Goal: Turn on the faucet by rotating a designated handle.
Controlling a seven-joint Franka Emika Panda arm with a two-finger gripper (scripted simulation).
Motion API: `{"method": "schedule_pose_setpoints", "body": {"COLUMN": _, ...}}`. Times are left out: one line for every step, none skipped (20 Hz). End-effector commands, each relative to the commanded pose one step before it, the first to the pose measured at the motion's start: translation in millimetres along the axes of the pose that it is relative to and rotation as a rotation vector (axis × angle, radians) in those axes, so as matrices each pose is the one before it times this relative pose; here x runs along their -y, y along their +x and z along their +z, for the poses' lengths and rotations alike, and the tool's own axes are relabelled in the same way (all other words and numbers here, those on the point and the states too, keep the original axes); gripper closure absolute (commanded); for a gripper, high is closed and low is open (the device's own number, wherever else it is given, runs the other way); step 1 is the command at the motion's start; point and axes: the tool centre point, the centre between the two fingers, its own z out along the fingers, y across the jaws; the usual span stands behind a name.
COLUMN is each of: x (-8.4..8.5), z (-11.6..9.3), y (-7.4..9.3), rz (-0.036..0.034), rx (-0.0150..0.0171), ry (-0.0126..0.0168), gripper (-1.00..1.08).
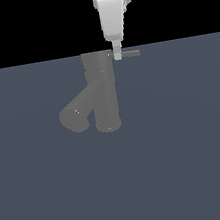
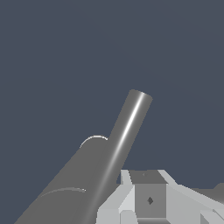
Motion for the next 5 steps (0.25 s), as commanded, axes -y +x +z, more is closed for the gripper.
{"method": "schedule_pose_setpoints", "body": {"x": 8.75, "z": -0.59, "y": 39.77, "rz": 0.06075, "rx": -0.00574, "ry": 0.00545, "gripper": 1.08}}
{"method": "schedule_pose_setpoints", "body": {"x": 1.96, "z": 0.0, "y": 2.38, "rz": 0.00119, "rx": 0.00002, "ry": -0.00008, "gripper": 1.08}}
{"method": "schedule_pose_setpoints", "body": {"x": 1.94, "z": 0.0, "y": 2.31, "rz": 0.00109, "rx": 0.00002, "ry": -0.00008, "gripper": 1.08}}
{"method": "schedule_pose_setpoints", "body": {"x": 1.94, "z": 0.0, "y": 2.35, "rz": 0.00119, "rx": 0.00002, "ry": -0.0001, "gripper": 1.08}}
{"method": "schedule_pose_setpoints", "body": {"x": 0.0, "z": 0.0, "y": 0.0, "rz": 0.0, "rx": 0.0, "ry": 0.0, "gripper": 1.08}}
